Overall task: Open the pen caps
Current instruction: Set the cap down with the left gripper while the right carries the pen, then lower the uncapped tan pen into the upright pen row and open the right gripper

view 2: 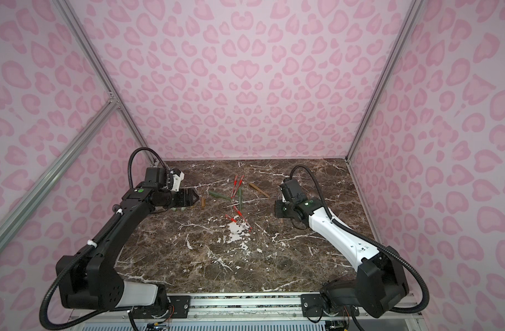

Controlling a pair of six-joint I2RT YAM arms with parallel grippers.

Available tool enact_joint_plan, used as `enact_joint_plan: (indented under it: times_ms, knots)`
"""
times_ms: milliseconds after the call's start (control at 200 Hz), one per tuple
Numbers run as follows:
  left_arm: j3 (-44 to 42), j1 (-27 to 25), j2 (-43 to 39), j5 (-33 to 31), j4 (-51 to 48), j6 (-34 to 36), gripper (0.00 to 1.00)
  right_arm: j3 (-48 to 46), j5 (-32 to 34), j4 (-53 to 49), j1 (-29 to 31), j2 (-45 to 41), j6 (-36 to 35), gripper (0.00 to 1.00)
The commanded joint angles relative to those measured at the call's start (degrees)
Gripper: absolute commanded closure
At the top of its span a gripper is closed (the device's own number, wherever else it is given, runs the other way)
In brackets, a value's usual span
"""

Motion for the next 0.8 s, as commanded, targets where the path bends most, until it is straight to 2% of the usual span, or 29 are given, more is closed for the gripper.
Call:
enact_joint_plan:
  times_ms: [0, 255, 550, 795]
  knots:
    - [-4.31, 0.02, -5.94, -0.11, 5.78, 2.53, 0.11, 2.93, -1.75, -2.45, -2.00, 3.82, -3.71, 1.00]
    - [-12.83, 1.16, -17.49, 0.39, 11.76, 4.32, 0.01, 10.54, -2.25, -4.20, -5.95, 15.25, -5.89, 1.00]
    - [-13.62, 4.71, -18.74, 2.59, 13.11, 2.88, 0.02, 16.97, -3.11, -3.80, -8.50, 27.83, -6.79, 1.00]
    - [-13.65, 5.35, -18.83, 3.43, 13.45, 2.47, 0.02, 18.64, -3.18, -2.08, -9.21, 34.87, -5.63, 1.00]
